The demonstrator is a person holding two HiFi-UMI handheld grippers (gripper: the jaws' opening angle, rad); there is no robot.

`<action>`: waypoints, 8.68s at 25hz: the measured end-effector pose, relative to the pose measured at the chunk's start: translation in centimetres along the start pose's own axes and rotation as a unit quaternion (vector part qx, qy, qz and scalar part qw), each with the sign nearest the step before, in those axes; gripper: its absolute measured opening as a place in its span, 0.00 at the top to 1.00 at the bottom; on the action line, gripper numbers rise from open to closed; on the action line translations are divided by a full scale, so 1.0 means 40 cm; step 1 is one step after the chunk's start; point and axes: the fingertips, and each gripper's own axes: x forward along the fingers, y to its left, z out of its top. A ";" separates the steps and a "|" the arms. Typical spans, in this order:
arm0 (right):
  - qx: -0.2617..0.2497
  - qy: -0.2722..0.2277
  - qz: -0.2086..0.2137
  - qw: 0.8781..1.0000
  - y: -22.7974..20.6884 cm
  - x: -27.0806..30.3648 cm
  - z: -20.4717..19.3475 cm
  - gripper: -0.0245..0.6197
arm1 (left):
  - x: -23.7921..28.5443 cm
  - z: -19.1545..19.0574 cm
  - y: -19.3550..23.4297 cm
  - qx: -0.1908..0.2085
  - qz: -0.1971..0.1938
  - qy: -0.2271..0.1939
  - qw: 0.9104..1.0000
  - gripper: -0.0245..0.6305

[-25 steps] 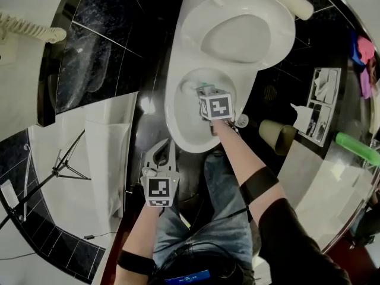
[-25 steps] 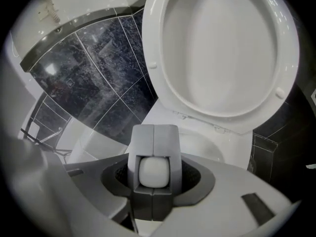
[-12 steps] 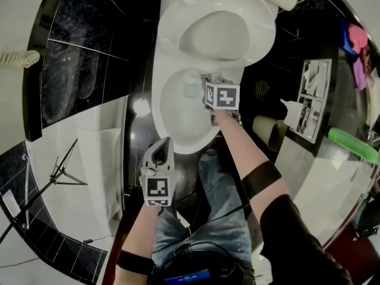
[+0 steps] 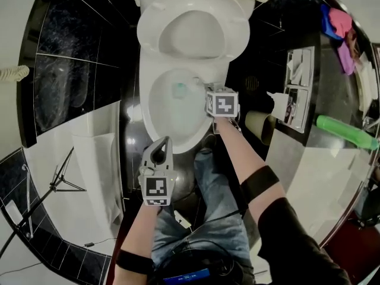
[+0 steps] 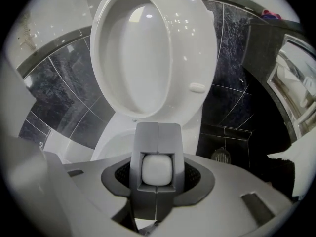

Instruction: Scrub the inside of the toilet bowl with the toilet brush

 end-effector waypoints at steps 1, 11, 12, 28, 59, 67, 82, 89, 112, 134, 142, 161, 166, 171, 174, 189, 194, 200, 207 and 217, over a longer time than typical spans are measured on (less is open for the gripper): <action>-0.003 0.006 -0.004 1.000 -0.007 -0.009 -0.019 0.68 | -0.003 0.000 -0.005 0.011 -0.006 -0.001 1.000 0.96; -0.046 0.053 0.014 0.997 0.051 -0.100 -0.230 0.68 | -0.068 0.002 -0.032 0.026 -0.018 -0.007 0.999 0.96; -0.052 0.062 0.021 0.996 0.068 -0.106 -0.254 0.68 | -0.077 -0.001 -0.031 0.029 -0.019 -0.008 0.999 0.96; -0.140 0.138 0.086 0.977 0.340 -0.135 -0.501 0.68 | -0.206 -0.074 0.081 -0.006 0.018 -0.009 1.000 0.96; -0.070 -0.011 0.092 0.993 0.408 0.025 0.009 0.68 | -0.149 -0.056 0.165 -0.030 0.043 -0.006 0.999 0.96; 0.012 -0.044 0.068 0.997 0.244 0.019 0.095 0.68 | -0.094 -0.047 0.109 -0.011 0.025 0.003 1.000 0.96; -0.024 0.032 -0.027 0.999 -0.014 -0.100 -0.075 0.68 | -0.063 0.015 -0.006 0.007 -0.005 -0.001 1.000 0.96; -0.052 0.078 0.005 0.996 0.050 -0.144 -0.208 0.68 | -0.103 0.010 -0.003 0.013 -0.003 -0.003 1.000 0.96; -0.160 0.173 0.129 0.963 0.469 -0.178 -0.501 0.69 | -0.254 -0.051 0.147 -0.009 0.037 -0.017 0.999 0.96; -0.197 0.015 0.067 0.978 0.527 -0.243 -0.283 0.69 | -0.345 -0.008 0.207 0.024 0.017 -0.041 0.999 0.96; -0.185 0.045 0.058 0.980 0.498 -0.398 -0.230 0.69 | -0.426 0.108 0.192 0.056 -0.004 -0.066 0.996 0.96; -0.199 0.045 0.074 0.976 0.542 -0.822 -0.199 0.69 | -0.637 0.318 0.046 0.138 -0.075 -0.094 0.983 0.96; -0.259 0.043 0.073 0.962 0.509 -0.856 -0.221 0.69 | -0.650 0.334 -0.007 0.145 -0.049 -0.102 0.983 0.96; -0.276 0.063 0.101 0.954 0.492 -0.862 -0.293 0.69 | -0.667 0.329 -0.063 0.146 -0.024 -0.096 0.984 0.96; -0.292 0.060 0.101 0.949 0.478 -0.876 -0.318 0.69 | -0.677 0.331 -0.099 0.150 -0.017 -0.095 0.984 0.96; -0.306 0.039 0.108 0.945 0.418 -0.927 -0.365 0.69 | -0.687 0.348 -0.217 0.140 -0.007 -0.104 0.985 0.97; -0.303 0.035 0.108 0.946 0.413 -0.929 -0.366 0.69 | -0.679 0.333 -0.186 0.133 0.007 -0.112 0.985 0.97; -0.303 0.038 0.107 0.946 0.408 -0.924 -0.373 0.69 | -0.685 0.346 -0.222 0.136 -0.016 -0.104 0.985 0.96; -0.289 0.038 0.102 0.951 0.406 -0.914 -0.374 0.69 | -0.671 0.334 -0.226 0.149 -0.035 -0.097 0.983 0.97; -0.210 0.037 0.069 0.975 0.342 -0.889 -0.379 0.69 | -0.608 0.326 -0.246 0.199 -0.111 -0.076 0.971 0.96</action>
